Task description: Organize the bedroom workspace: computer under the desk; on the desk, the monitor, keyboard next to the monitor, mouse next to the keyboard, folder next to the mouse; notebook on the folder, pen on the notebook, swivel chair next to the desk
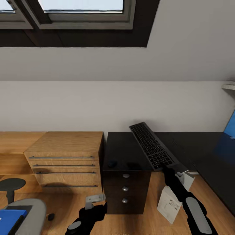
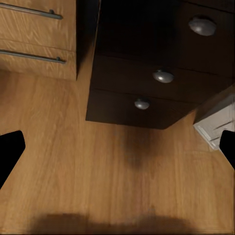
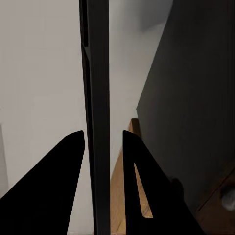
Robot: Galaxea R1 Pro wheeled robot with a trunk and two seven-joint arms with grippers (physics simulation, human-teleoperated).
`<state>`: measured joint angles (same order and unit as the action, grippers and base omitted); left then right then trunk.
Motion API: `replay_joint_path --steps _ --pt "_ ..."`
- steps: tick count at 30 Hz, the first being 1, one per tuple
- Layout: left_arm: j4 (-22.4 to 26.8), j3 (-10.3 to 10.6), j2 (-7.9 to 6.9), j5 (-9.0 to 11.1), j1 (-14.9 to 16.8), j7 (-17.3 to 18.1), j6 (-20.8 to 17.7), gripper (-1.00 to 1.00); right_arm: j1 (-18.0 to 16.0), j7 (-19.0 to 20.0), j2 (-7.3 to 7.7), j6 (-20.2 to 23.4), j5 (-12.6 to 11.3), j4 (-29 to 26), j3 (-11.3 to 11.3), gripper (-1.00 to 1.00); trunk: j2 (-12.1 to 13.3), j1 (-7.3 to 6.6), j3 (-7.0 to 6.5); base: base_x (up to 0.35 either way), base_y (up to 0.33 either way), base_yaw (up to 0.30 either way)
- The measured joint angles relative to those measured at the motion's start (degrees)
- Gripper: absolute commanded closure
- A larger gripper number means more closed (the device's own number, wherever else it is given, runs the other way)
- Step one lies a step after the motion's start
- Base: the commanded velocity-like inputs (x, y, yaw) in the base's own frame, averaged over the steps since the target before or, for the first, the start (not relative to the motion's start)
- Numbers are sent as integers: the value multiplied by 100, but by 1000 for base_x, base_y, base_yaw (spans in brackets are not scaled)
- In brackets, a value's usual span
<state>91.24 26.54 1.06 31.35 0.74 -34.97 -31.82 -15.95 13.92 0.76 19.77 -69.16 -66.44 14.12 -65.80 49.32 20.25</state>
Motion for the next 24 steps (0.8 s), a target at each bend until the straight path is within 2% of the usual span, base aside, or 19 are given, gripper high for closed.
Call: replay_joint_path --steps 11,24 --pt "0 2 0 5 0 3 0 -100 0 -1 -6 19 -10 17 -8 100 442 -241 -198 -267 -199 0" --pt "1 2 -7 0 0 3 0 -100 0 -2 3 19 -11 34 6 100 964 -527 -432 -331 -92 0"
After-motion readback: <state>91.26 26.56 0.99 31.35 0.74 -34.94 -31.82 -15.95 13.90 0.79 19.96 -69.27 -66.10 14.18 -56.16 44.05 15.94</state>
